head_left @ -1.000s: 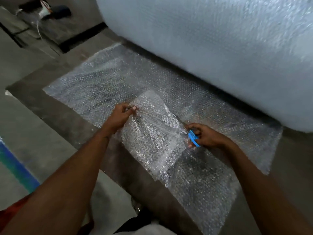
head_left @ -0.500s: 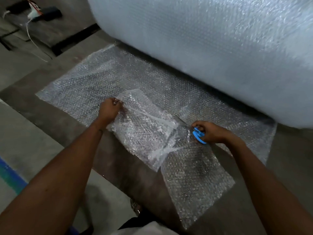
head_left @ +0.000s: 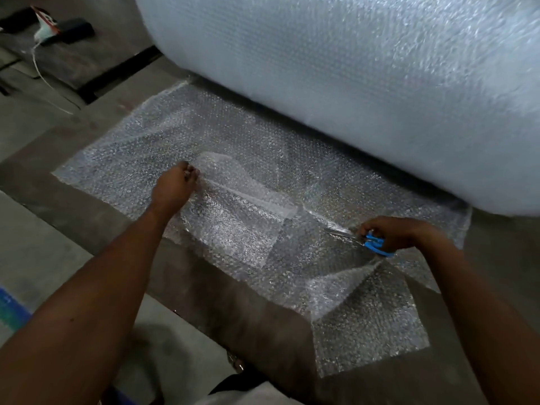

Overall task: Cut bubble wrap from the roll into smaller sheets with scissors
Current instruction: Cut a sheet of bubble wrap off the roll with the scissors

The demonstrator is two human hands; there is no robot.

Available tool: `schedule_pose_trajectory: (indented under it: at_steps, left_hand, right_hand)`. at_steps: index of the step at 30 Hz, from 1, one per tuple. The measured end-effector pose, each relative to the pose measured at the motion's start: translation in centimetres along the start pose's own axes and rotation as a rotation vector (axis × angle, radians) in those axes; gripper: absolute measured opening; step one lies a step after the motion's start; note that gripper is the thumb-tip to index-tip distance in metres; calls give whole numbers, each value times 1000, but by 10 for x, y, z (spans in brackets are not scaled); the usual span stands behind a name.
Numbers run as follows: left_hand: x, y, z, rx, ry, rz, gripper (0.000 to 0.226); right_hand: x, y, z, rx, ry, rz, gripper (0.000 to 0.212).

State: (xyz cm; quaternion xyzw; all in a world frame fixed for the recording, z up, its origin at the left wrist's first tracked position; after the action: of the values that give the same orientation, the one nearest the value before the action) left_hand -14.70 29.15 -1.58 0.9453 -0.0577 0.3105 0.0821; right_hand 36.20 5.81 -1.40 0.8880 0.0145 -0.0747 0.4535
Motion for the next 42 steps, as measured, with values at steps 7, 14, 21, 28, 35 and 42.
schedule_pose_trajectory:
  at_steps: [7,14,21,28,35,42]
  left_hand:
    - [5,8,-5,6,-2,38,40]
    - [25,32,0,11,-28,111,75]
    - [-9,56,-5,105,32,89,89]
    - [-31,51,-12,29,-309,31,111]
    - [-40,50,-18,-195,-443,4,141]
    - [-74,57,-20,-336,-595,-16,143]
  right_hand:
    - [22,31,15,-94,-52,71,52]
    - [9,53,-11,54,-494,-100,46]
    - [-48,47,-51,410,-472,-257,50]
    - [-148,-13,8,278,-638,-476,43]
    - [-138,-17,24,281,-668,-450,48]
    - [-140,-19,22,173,-840,-498,47]
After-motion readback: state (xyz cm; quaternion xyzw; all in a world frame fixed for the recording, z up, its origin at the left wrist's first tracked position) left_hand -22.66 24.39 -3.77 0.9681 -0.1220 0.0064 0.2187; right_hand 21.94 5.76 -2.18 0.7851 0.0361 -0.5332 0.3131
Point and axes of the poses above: each hand's wrist, its own y-axis away from the middle knuckle, its own z-axis out of the palm, x = y × z, the point moved 8 cm from there along -y, towards the middle knuckle, and after that the axes turned 9 degrees about -x, right-handed, at the moved point
